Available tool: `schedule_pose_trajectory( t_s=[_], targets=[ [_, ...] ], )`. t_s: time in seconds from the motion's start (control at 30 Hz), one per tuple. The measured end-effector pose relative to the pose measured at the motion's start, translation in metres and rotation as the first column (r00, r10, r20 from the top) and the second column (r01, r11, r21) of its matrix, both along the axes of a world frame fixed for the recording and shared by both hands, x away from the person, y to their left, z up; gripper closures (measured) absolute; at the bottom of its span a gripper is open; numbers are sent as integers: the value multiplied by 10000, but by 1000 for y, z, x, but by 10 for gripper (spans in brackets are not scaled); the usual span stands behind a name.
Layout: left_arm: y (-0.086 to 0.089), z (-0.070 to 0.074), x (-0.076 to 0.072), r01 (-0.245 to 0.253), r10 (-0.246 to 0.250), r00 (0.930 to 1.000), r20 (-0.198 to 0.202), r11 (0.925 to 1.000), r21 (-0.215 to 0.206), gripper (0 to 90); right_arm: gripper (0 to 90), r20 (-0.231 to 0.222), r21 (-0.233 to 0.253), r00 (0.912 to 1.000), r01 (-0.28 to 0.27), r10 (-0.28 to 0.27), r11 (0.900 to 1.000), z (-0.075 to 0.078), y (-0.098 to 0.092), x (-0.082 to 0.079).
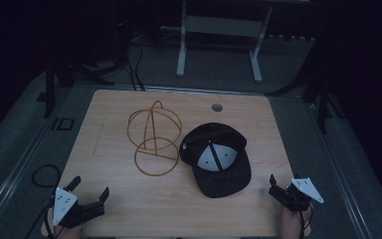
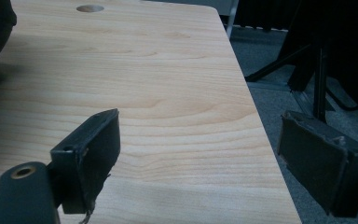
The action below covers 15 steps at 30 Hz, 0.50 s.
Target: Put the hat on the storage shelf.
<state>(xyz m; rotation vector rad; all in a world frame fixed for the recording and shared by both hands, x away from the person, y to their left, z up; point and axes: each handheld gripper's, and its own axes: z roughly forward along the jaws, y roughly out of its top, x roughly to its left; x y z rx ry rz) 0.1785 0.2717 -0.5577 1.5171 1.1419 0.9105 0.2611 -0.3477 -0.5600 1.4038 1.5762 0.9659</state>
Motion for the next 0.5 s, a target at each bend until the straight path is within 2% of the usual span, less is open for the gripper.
schedule_pose_trajectory(
  t_s=[0.1,0.3,0.43,0.5],
  targets=[
    [-1,0,0,59,-59,10000,-8,10000,15,10,130,-13,71,10000,-10,10,10000,0,-1,0],
    [-6,1,-1,277,-279,9995,128,9995,171,9,131,-36,60,9992,-398,398,9992,3,-1,1],
    [-9,1,0,457,-459,9989,63,9986,254,9,132,-214,515,9980,-590,601,9969,13,1,2],
    [-10,0,0,562,-563,9984,46,9981,264,10,133,-178,586,9976,-661,673,9961,17,1,3]
  ],
)
